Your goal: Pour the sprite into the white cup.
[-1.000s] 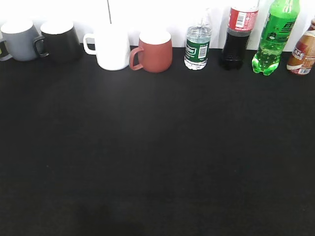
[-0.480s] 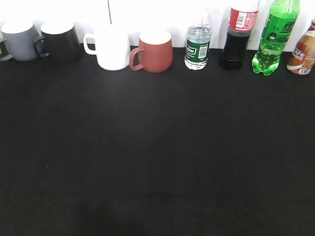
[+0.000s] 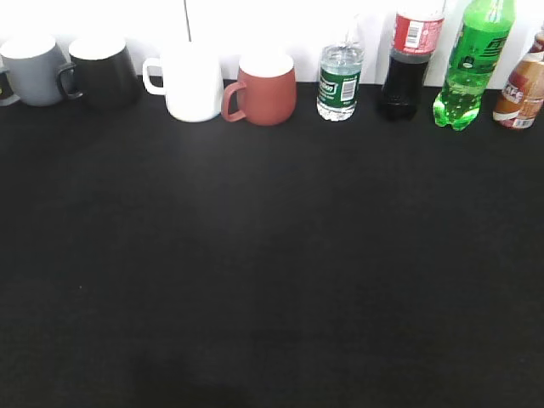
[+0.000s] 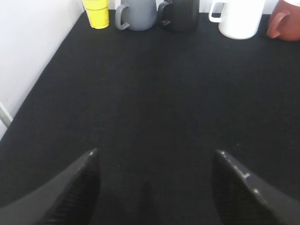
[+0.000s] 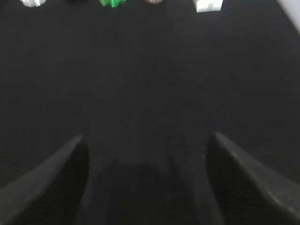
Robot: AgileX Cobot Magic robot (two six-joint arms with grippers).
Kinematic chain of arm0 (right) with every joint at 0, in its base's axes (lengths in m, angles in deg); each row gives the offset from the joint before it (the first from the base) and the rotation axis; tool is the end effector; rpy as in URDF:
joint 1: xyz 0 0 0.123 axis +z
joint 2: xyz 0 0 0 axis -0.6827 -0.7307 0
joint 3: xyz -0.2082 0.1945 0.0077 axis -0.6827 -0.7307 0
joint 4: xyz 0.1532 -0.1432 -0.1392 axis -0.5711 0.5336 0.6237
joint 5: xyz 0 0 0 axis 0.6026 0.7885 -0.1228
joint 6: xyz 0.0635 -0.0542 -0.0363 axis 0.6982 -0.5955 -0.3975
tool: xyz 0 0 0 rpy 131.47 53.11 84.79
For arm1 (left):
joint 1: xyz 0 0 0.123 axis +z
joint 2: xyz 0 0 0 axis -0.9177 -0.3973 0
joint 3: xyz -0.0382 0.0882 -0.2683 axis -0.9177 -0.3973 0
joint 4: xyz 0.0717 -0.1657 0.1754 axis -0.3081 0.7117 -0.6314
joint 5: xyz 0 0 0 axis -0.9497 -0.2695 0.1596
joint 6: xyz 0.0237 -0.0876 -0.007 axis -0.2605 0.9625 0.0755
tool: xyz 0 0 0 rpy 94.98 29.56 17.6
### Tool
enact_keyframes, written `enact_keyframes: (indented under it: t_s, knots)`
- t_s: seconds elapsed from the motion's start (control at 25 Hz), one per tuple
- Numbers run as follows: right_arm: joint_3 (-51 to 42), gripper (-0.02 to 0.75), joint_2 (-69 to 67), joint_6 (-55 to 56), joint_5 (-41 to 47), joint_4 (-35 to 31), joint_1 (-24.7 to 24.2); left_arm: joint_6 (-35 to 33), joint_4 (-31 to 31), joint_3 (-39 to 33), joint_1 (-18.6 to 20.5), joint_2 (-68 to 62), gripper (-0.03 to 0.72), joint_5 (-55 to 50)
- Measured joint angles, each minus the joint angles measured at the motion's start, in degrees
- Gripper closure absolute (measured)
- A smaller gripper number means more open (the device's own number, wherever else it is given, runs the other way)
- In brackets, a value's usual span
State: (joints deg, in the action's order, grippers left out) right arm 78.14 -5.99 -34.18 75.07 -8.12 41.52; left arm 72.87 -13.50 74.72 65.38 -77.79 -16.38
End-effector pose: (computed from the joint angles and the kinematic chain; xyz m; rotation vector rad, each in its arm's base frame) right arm -0.0042 -0.0012 0.2771 0.0784 2.0261 -0.0046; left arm -0.0100 0.0024 0.2879 -0.0385 1.9967 -0.0172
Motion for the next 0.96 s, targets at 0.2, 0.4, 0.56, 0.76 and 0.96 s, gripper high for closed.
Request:
enact_keyframes:
  t_s: [0.2, 0.4, 0.56, 0.76, 0.96]
  knots:
    - [0.0, 0.152, 0.22, 0.0, 0.01, -0.11, 0.0, 0.0, 0.0, 0.0, 0.0, 0.06, 0.129, 0.0]
    - [0.0, 0.152, 0.22, 0.0, 0.01, -0.11, 0.0, 0.0, 0.0, 0.0, 0.0, 0.06, 0.129, 0.0]
    - [0.0, 0.153, 0.22, 0.0, 0.01, -0.11, 0.0, 0.0, 0.0, 0.0, 0.0, 0.06, 0.129, 0.0]
    - [0.0, 0.152, 0.22, 0.0, 0.01, -0.11, 0.0, 0.0, 0.0, 0.0, 0.0, 0.06, 0.129, 0.0]
    - [0.0, 0.152, 0.22, 0.0, 0.01, -0.11, 0.0, 0.0, 0.0, 0.0, 0.0, 0.06, 0.129, 0.0]
